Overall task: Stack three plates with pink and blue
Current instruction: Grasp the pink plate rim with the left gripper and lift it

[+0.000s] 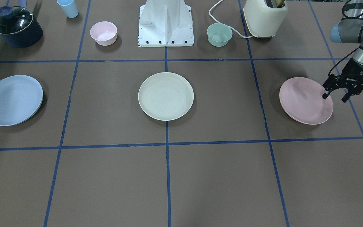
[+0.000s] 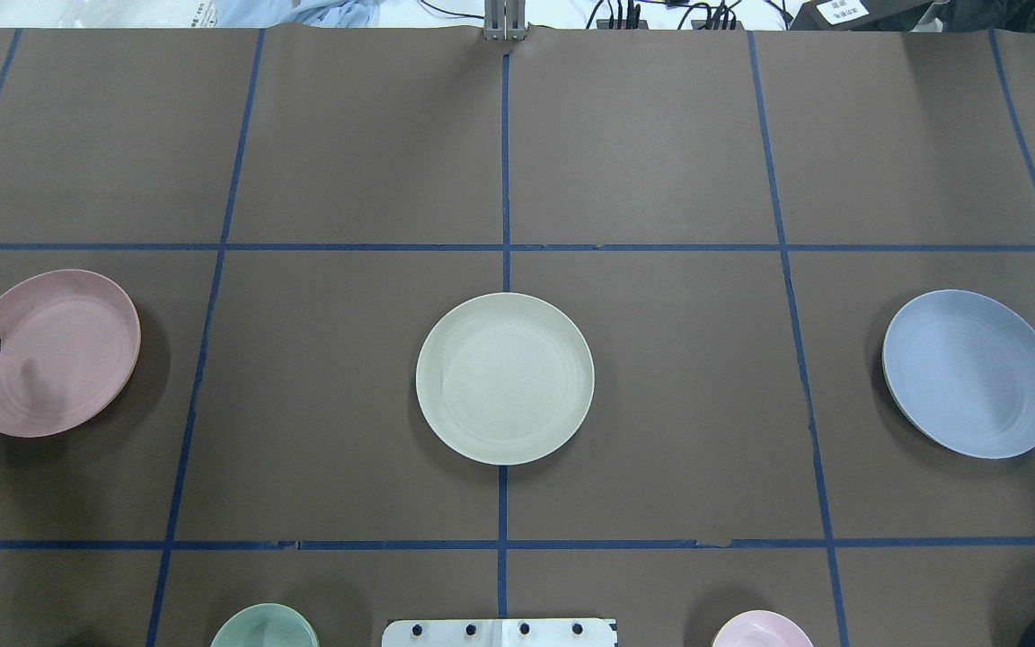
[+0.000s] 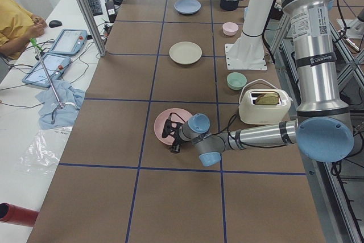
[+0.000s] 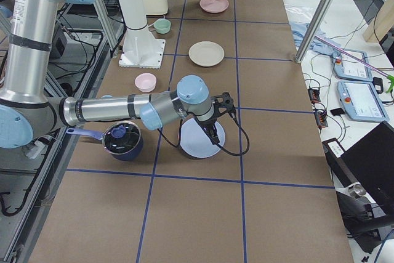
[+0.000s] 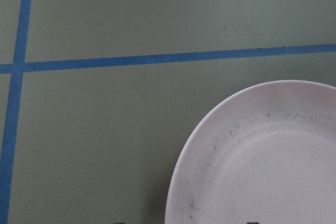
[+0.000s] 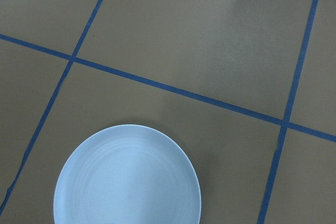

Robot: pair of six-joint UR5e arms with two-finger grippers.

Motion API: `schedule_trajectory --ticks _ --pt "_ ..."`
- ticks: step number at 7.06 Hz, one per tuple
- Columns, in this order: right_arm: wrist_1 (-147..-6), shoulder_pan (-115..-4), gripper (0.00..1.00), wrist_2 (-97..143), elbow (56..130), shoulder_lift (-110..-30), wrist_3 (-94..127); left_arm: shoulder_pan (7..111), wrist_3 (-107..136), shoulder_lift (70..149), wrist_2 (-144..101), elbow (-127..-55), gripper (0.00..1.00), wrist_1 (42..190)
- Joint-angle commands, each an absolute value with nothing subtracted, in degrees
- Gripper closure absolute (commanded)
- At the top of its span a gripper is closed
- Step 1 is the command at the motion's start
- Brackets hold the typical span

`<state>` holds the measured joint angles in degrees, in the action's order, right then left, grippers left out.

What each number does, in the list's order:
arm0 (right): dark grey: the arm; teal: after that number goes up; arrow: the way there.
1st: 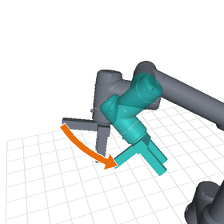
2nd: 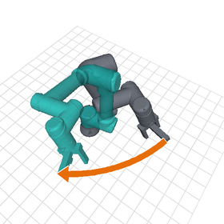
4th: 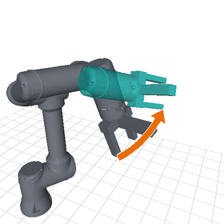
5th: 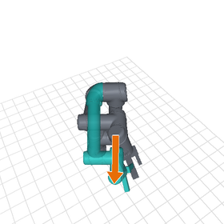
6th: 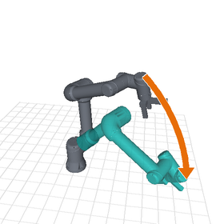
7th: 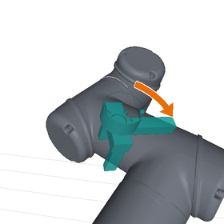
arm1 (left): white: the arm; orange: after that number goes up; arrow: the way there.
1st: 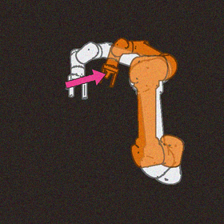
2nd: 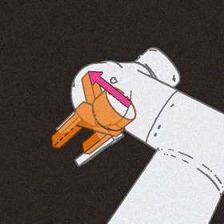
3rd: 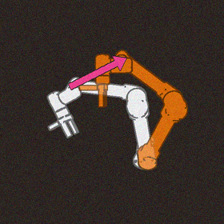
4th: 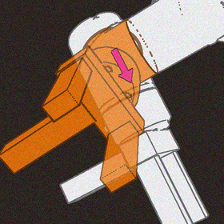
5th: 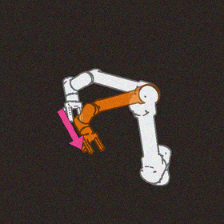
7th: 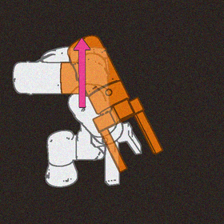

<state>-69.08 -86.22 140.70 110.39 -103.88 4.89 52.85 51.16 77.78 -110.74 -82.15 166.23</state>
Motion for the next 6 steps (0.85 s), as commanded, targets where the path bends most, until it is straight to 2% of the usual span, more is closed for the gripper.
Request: schedule_trajectory --ticks 1,3,5,6 --pt "-69.1 -86.2 0.0 140.7 110.4 -103.9 4.9 52.6 50.8 77.7 -110.7 -82.1 0.96 166.3" --pt "-69.0 -86.2 0.0 140.8 110.4 -104.1 4.9 52.6 50.5 77.6 -111.4 -83.7 1.0 166.2" --pt "-69.0 -86.2 0.0 140.9 110.4 -104.1 4.9 54.0 50.4 77.6 -120.8 -89.0 1.0 165.2" --pt "-68.9 -86.2 0.0 140.9 110.4 -104.1 4.9 55.4 50.4 78.3 -121.6 -92.8 1.0 160.1"
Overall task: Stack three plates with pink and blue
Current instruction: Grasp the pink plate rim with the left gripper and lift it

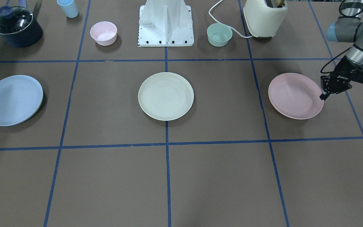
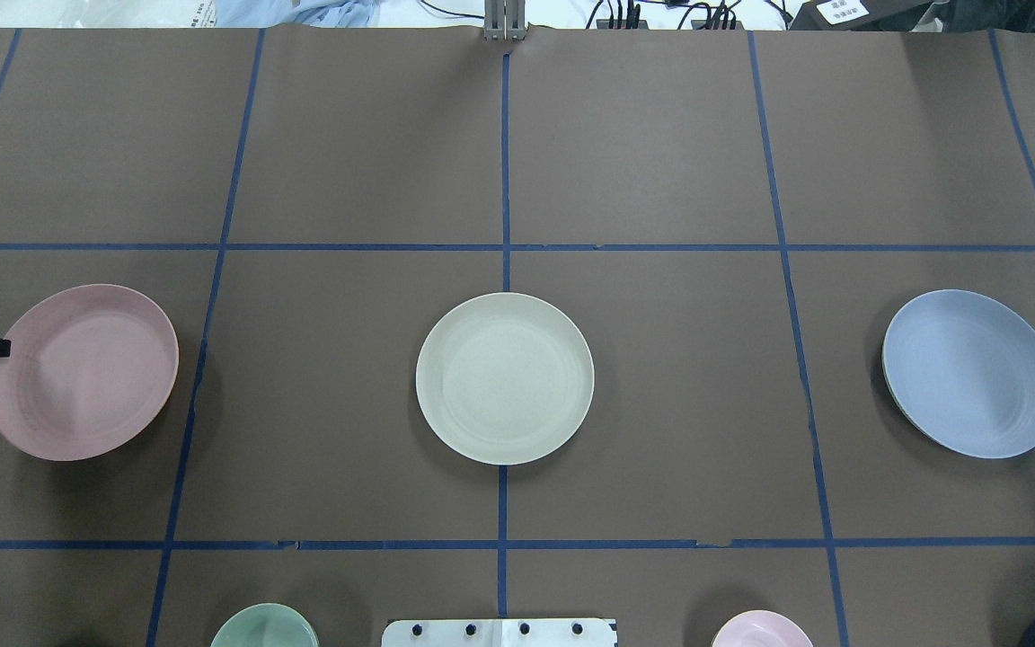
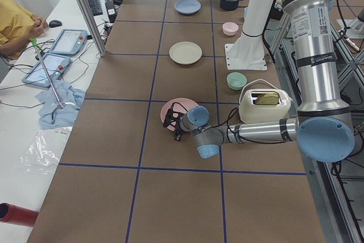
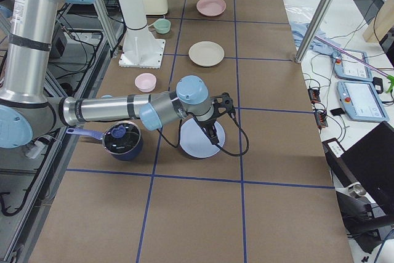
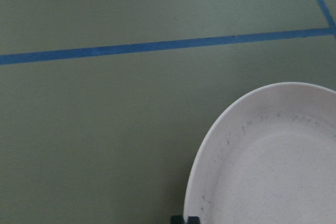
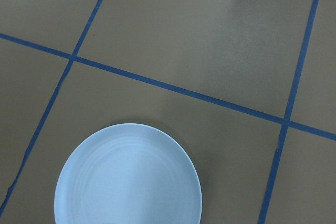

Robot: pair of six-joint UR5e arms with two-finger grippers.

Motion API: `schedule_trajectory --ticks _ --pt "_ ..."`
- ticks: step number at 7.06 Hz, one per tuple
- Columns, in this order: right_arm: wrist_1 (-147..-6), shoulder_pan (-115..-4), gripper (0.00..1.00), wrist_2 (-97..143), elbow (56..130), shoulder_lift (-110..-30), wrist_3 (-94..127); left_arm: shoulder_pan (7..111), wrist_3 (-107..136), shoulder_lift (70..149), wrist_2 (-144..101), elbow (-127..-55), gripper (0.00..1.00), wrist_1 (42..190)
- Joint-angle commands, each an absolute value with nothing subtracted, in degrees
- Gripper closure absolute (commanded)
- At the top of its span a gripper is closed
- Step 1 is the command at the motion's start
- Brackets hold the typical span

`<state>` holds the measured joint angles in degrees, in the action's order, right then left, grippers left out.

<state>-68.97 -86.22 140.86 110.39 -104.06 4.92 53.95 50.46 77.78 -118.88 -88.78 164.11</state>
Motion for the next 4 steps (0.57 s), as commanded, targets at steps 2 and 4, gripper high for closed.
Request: schedule_trajectory --ticks 2,4 --pt "-69.0 -86.2 0.0 141.0 110.4 -104.2 4.9 55.4 51.4 85.6 -121.1 -106.1 1.0 138.4" --pt "-68.9 -86.2 0.0 141.0 110.4 -104.2 4.9 53.0 54.9 96.2 -120.7 -110.4 1.0 125.6"
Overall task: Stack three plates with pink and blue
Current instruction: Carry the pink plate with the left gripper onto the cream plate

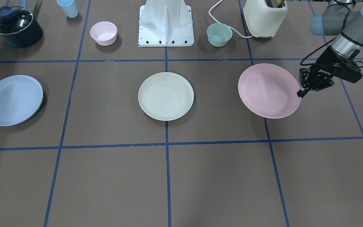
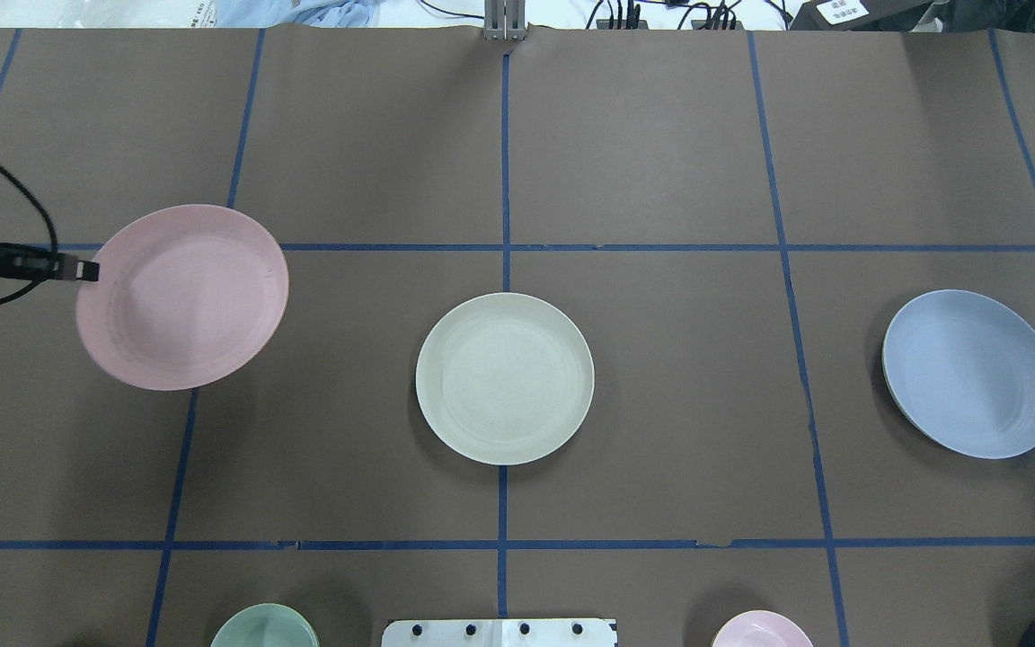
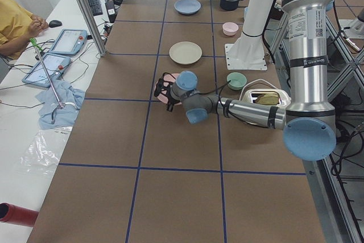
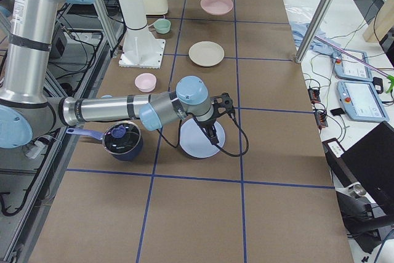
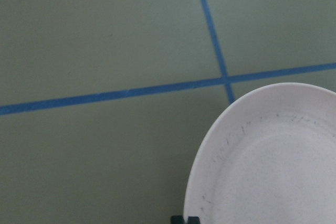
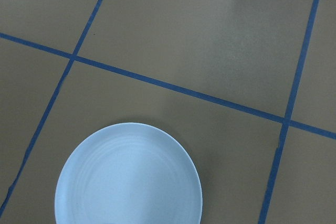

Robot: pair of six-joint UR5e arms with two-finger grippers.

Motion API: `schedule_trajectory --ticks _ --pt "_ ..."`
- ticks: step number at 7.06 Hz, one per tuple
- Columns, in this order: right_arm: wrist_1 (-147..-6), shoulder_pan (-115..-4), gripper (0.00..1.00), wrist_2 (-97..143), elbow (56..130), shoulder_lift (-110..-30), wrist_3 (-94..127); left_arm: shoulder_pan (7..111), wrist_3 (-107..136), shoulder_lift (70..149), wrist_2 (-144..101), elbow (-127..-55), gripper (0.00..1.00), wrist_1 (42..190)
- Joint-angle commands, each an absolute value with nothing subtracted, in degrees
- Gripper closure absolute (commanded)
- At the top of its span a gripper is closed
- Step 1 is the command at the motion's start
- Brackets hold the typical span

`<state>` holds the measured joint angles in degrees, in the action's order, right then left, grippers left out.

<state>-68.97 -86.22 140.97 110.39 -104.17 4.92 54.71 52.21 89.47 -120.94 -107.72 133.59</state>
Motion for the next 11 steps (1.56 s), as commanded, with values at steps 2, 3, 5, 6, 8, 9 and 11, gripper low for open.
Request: schedule_trajectory --ticks 2,3,5,6,8,9,11 --pt "-68.9 -86.2 0.0 141.0 110.3 -104.3 4.9 41.4 64.7 106.6 -110.7 -109.3 1.0 119.5" --pt "-68.9 -86.2 0.0 141.0 110.4 -104.3 4.9 36.4 70.1 110.9 -107.6 -107.2 1.0 117.7" --pt "-68.9 -86.2 0.0 141.0 110.4 -104.3 5.0 30.7 74.6 114.2 -102.6 -103.0 1.0 118.0" --pt "-68.9 -86.2 0.0 141.0 110.3 -104.3 4.9 28.1 75.8 114.8 -99.4 -102.1 1.0 118.1" --pt "-68.9 -86.2 0.0 141.0 110.4 -104.3 4.9 27.5 75.8 115.7 -98.4 -101.9 1.0 118.1" --pt "-68.9 -86.2 0.0 141.0 110.4 -104.2 4.9 26.8 75.8 115.6 -98.3 -101.8 1.0 118.0" --pt "-68.9 -86.2 0.0 141.0 110.4 -104.2 4.8 26.3 75.7 115.7 -98.2 -100.6 1.0 118.0"
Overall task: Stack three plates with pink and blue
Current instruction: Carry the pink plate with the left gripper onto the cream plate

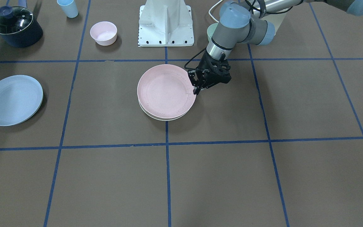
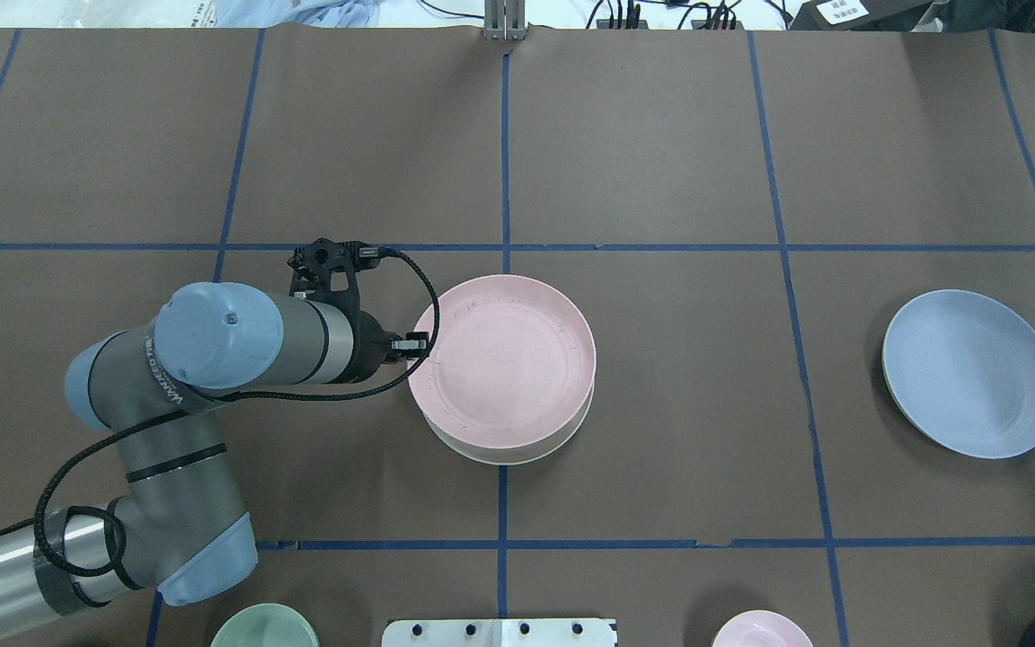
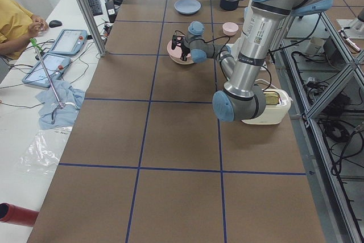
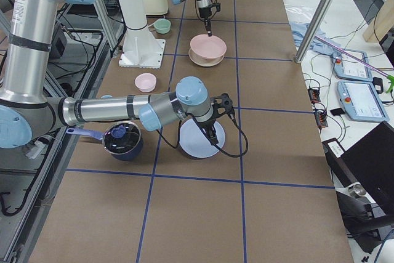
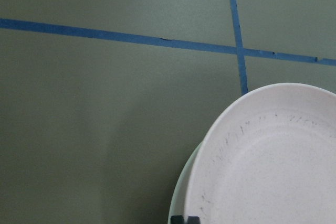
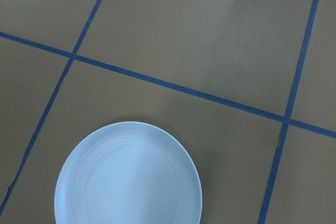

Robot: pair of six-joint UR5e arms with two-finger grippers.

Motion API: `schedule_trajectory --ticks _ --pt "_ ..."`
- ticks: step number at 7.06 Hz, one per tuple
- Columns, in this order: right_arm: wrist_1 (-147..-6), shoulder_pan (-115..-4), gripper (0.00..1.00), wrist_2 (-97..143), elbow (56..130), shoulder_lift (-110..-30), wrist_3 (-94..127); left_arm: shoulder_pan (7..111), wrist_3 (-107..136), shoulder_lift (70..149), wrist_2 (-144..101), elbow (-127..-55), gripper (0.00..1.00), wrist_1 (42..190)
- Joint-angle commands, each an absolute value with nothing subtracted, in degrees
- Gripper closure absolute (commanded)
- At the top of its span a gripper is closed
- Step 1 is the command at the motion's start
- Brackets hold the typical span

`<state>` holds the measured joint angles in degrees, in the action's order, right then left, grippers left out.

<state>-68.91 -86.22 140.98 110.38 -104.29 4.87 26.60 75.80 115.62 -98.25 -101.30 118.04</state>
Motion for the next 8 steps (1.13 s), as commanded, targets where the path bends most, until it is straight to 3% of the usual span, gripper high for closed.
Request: schedule_trajectory --ticks 1,2,4,5,8 --pt "-68.9 -86.2 0.0 141.0 110.4 -104.2 4.8 26.3 75.6 115.7 -98.2 -100.2 0.39 118.1" --pt "-68.9 -86.2 0.0 141.0 110.3 -104.2 4.8 26.3 75.8 115.7 -97.0 -100.3 0.0 118.0" --pt "-69.1 -86.2 0.0 140.9 110.4 -104.3 4.7 28.3 70.4 114.8 -97.5 -103.0 0.0 117.6" --pt "-69.2 -85.0 0.0 139.7 110.2 -105.0 4.8 34.0 59.4 112.1 -102.6 -104.4 0.0 117.3" --pt "-59.4 -77.4 0.02 131.8 109.0 -110.6 15.8 52.5 26.4 93.2 -115.4 -110.6 0.0 118.1"
